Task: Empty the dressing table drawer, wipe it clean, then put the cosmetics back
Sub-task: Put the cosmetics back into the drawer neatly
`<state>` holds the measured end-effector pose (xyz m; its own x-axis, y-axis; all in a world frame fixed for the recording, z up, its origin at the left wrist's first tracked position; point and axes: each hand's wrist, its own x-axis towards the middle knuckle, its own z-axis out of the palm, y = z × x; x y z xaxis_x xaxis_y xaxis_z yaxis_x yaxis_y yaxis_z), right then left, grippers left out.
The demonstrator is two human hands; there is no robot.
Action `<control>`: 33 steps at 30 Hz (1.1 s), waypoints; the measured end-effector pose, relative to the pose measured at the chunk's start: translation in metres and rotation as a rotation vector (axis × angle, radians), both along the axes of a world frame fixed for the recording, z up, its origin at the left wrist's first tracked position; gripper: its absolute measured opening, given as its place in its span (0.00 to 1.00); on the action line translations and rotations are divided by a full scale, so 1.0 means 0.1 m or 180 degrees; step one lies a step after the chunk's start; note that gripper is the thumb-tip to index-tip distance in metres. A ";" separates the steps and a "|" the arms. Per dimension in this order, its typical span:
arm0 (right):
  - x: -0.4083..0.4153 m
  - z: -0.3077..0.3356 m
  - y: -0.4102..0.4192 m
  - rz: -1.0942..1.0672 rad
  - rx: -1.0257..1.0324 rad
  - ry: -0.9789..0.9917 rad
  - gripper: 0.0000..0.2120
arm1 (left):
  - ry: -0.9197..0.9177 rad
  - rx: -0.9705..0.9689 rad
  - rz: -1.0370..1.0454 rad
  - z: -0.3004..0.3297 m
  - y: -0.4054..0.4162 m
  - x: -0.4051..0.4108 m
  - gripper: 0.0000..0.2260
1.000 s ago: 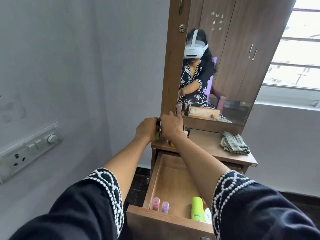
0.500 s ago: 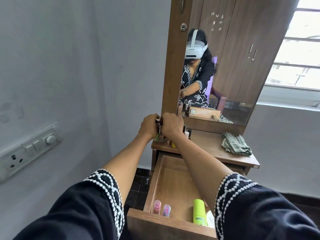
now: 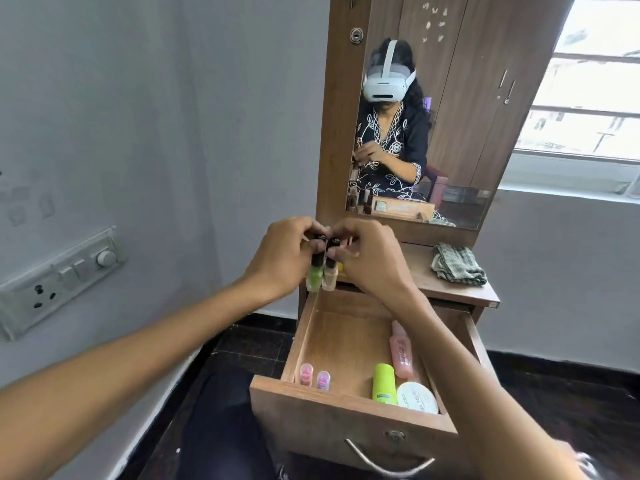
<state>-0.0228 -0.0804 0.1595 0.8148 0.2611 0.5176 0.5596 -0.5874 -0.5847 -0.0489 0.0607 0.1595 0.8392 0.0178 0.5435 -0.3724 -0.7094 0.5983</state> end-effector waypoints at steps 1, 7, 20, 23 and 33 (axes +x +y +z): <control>-0.10 -0.06 -0.07 0.0006 0.0065 0.0088 0.10 | 0.0016 -0.0041 -0.0041 -0.07 -0.07 -0.09 0.07; -0.52 -0.55 -0.43 -0.0105 0.0521 0.0509 0.13 | 0.0193 -0.0289 -0.0231 -0.58 -0.40 -0.40 0.08; -0.73 -1.29 -0.50 -0.0378 0.0435 0.1234 0.10 | 0.0911 0.0011 -0.0645 -1.12 -0.43 -0.44 0.08; -0.70 -1.32 -0.49 -0.0457 0.0240 0.1275 0.09 | 0.1004 0.0086 -0.0679 -1.19 -0.42 -0.45 0.08; -0.61 -1.33 -0.50 -0.0377 -0.0016 0.1719 0.10 | 0.1200 0.0133 -0.0577 -1.28 -0.42 -0.49 0.08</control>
